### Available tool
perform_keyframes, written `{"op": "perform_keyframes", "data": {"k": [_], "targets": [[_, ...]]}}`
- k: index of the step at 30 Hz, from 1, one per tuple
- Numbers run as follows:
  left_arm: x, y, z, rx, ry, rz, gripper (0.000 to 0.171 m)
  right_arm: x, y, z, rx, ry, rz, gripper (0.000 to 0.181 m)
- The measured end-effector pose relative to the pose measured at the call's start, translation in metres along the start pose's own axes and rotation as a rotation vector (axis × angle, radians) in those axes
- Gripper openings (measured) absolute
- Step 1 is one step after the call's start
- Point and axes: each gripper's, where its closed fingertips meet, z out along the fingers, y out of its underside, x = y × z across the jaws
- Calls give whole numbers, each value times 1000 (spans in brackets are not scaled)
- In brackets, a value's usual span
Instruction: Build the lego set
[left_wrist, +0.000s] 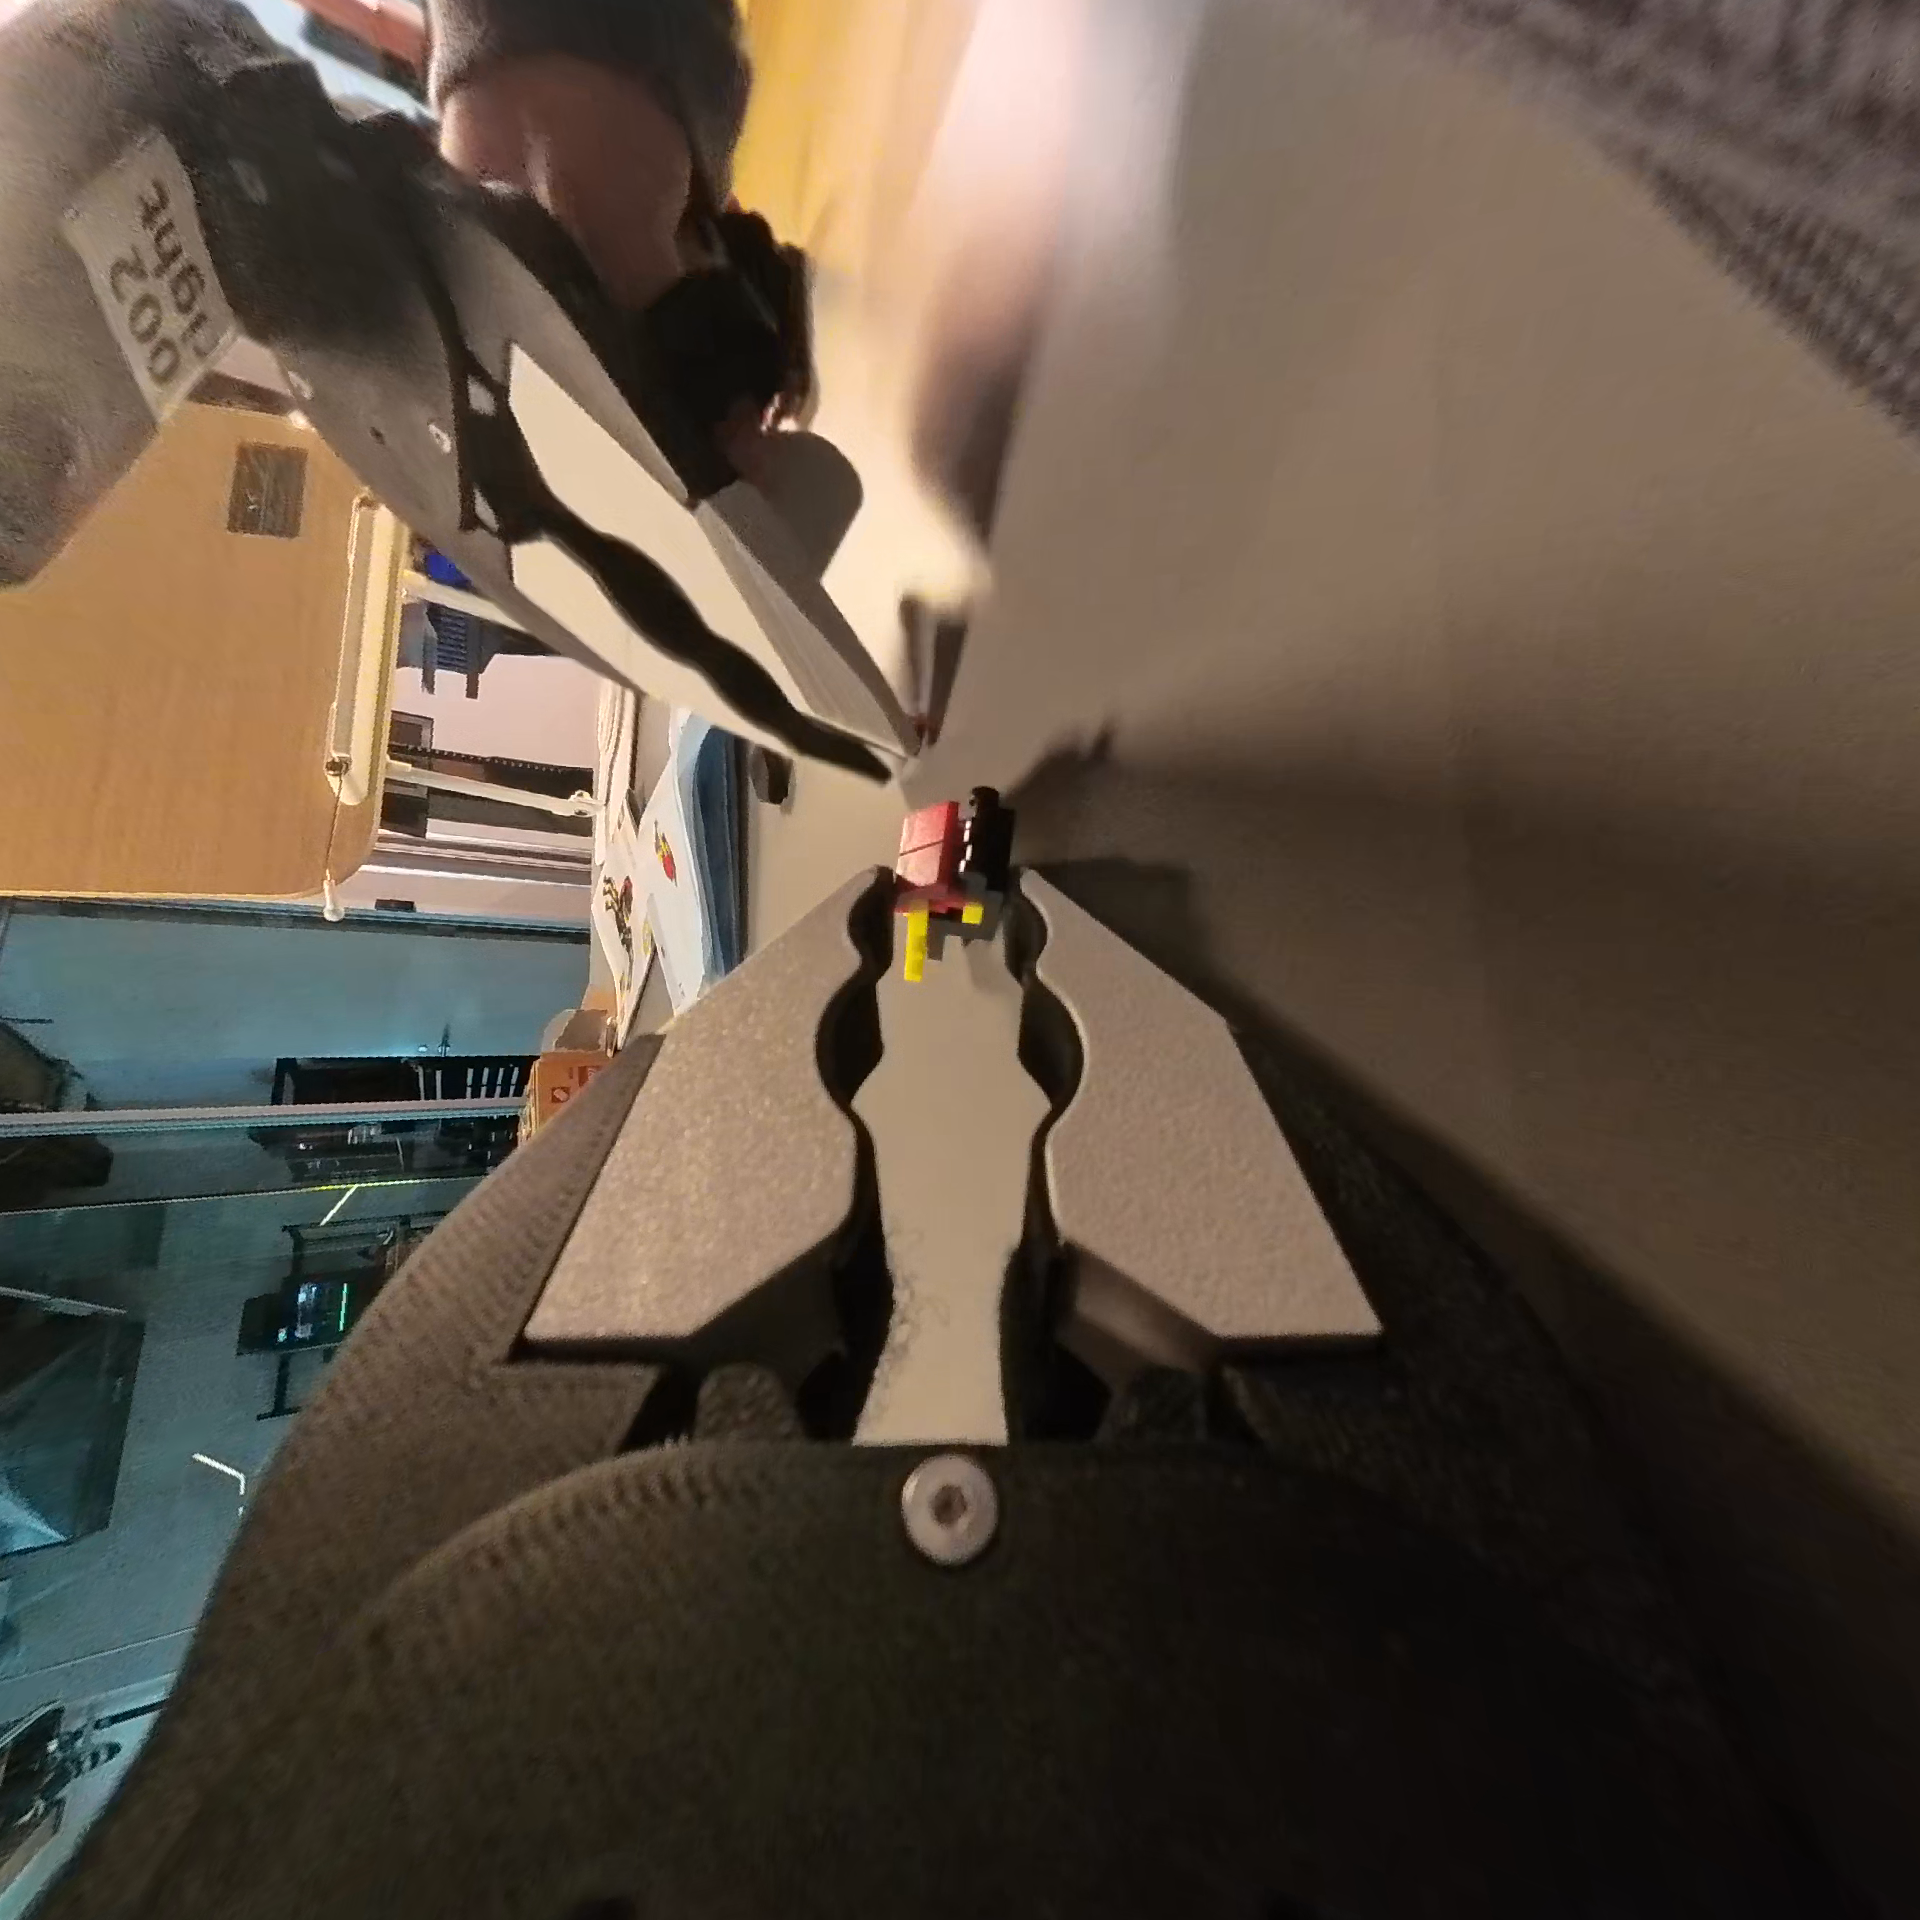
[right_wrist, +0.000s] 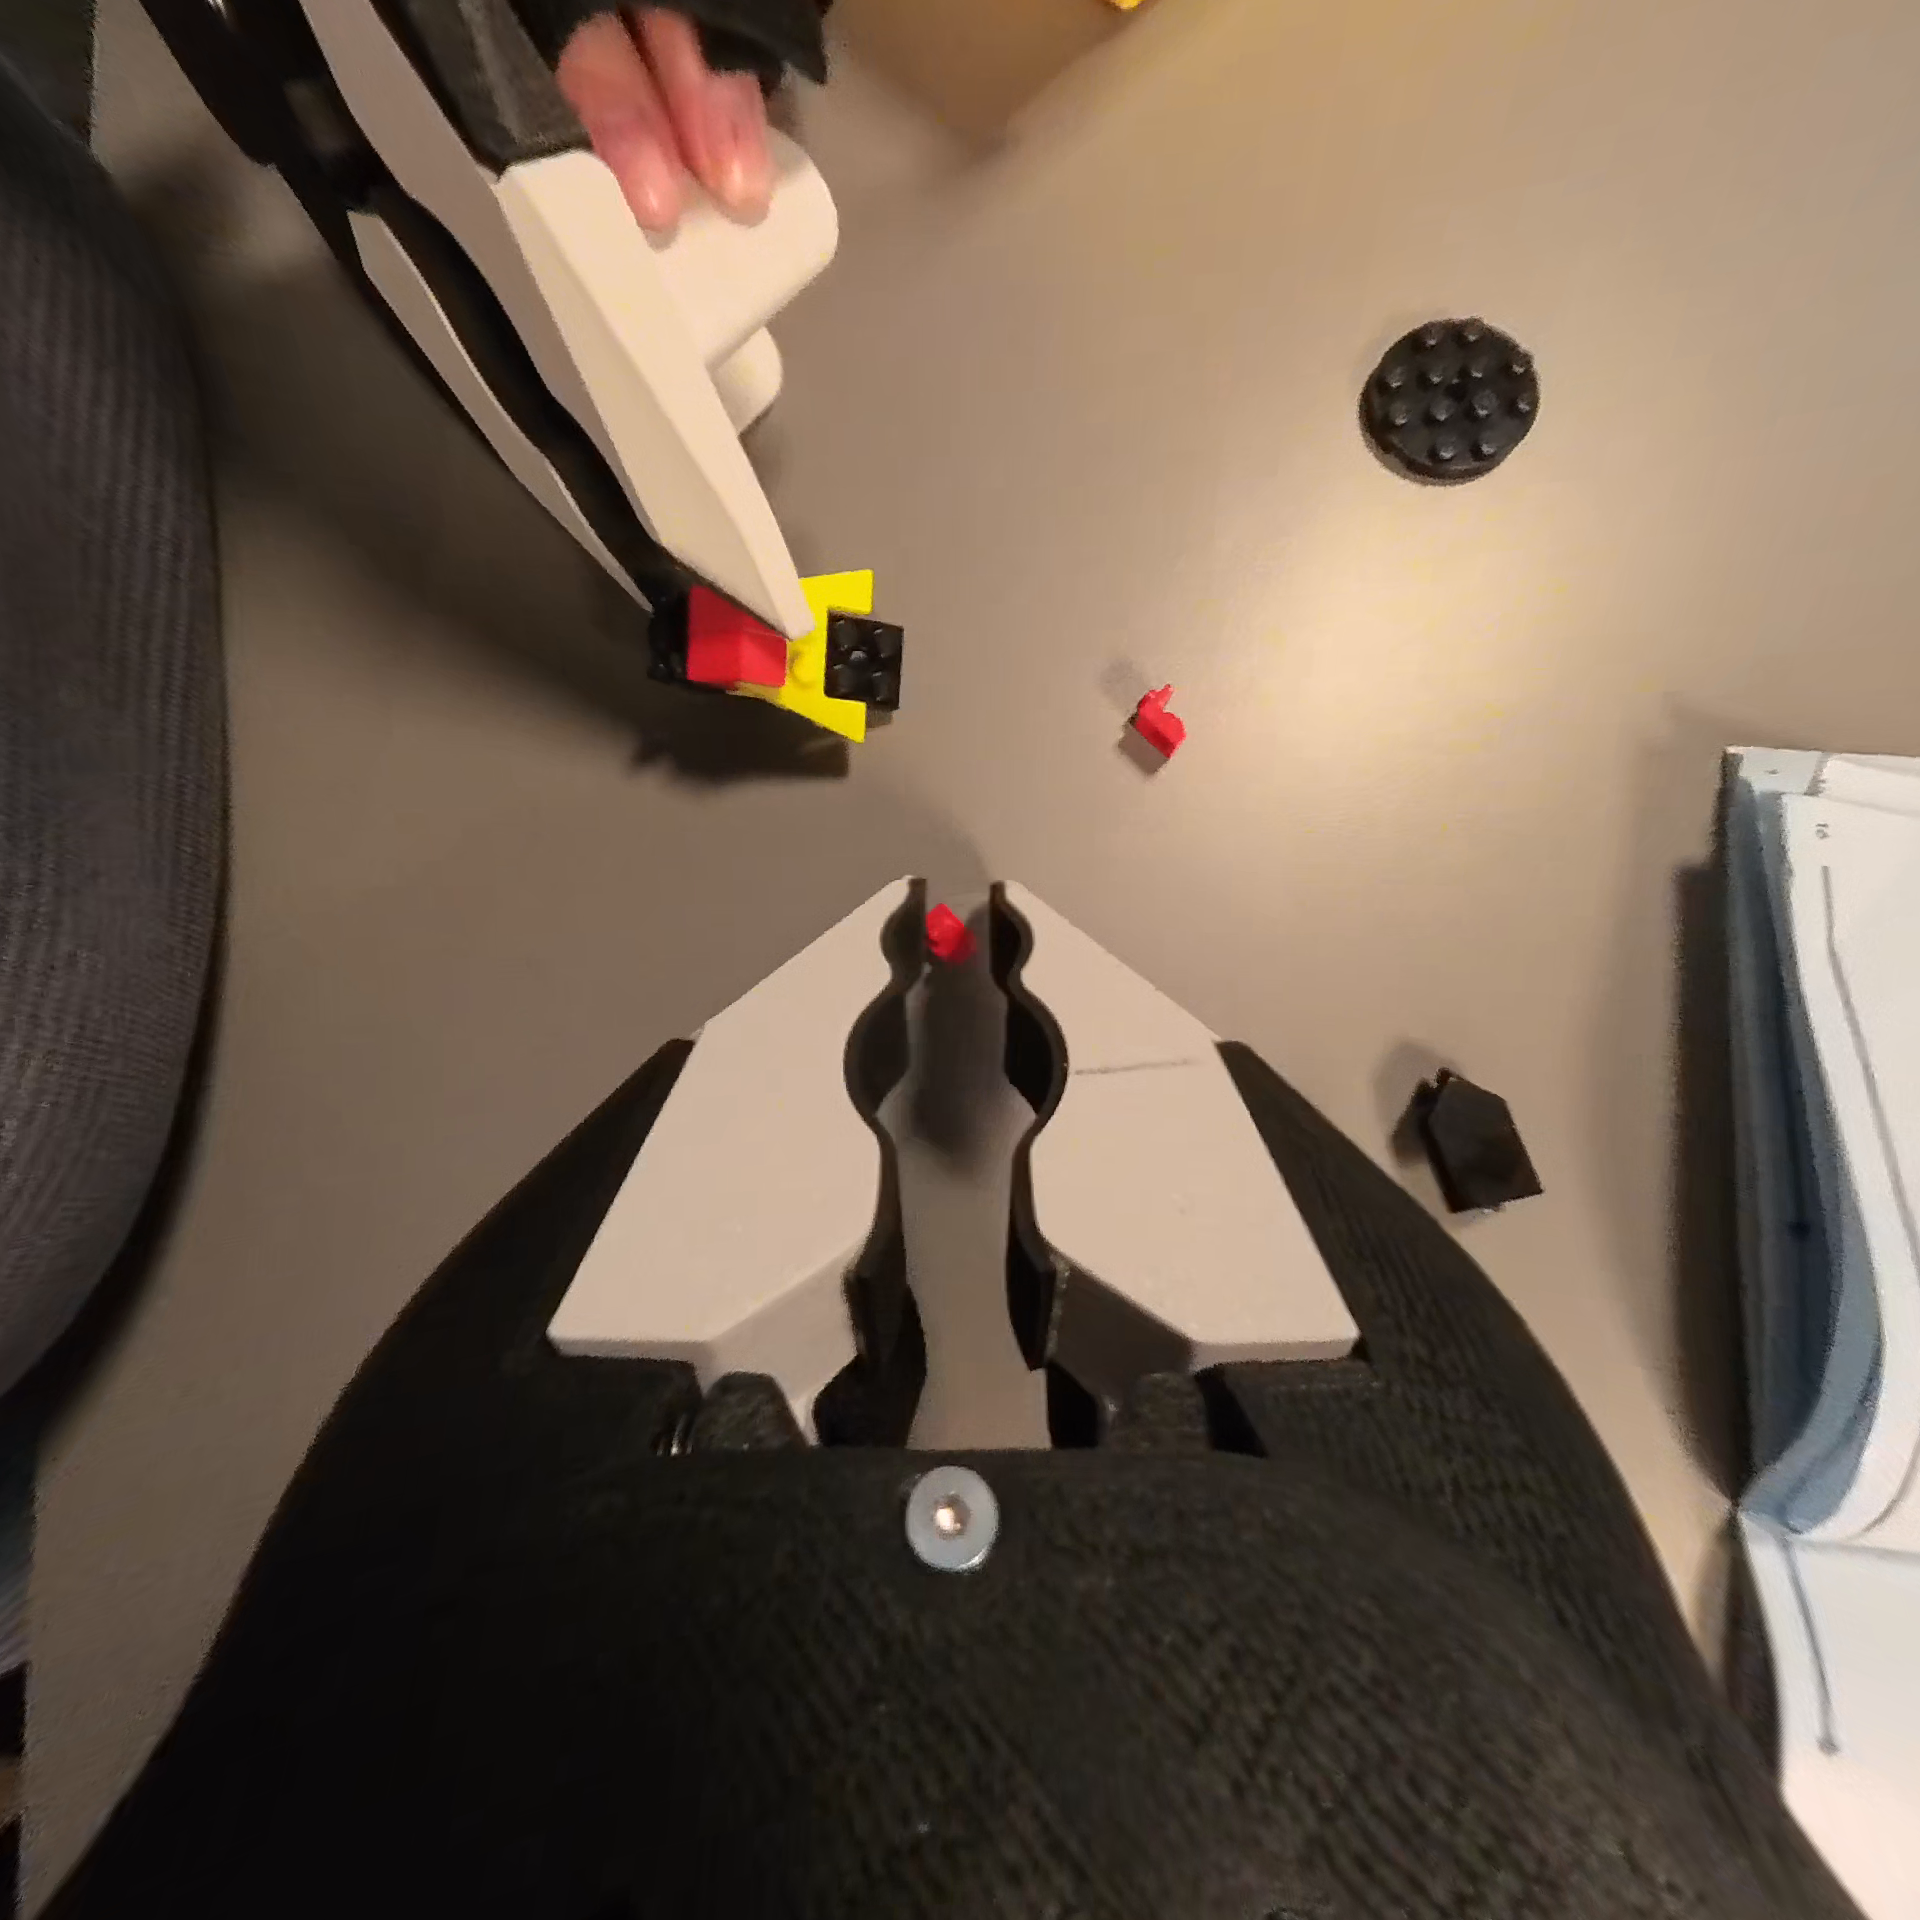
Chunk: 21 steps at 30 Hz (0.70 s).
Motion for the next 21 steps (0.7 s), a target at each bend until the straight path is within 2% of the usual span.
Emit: {"op": "perform_keyframes", "data": {"k": [5,7,11,15,21], "targets": [[0,-1,0,1,0,1,20,17,-11,-5,5,160,-210,14],[-1,-1,0,1,0,0,20,22,-15,0,-7,173,-249,15],[-1,-2,0,0,-1,2,20,29,-27,10,40,95,-171,20],[-1,-2,0,0,-1,5,20,34,-27,16,28,51,-146,21],[-1,-2,0,1,-1,1,20,14,-27,18,30,-82,-85,21]]}}
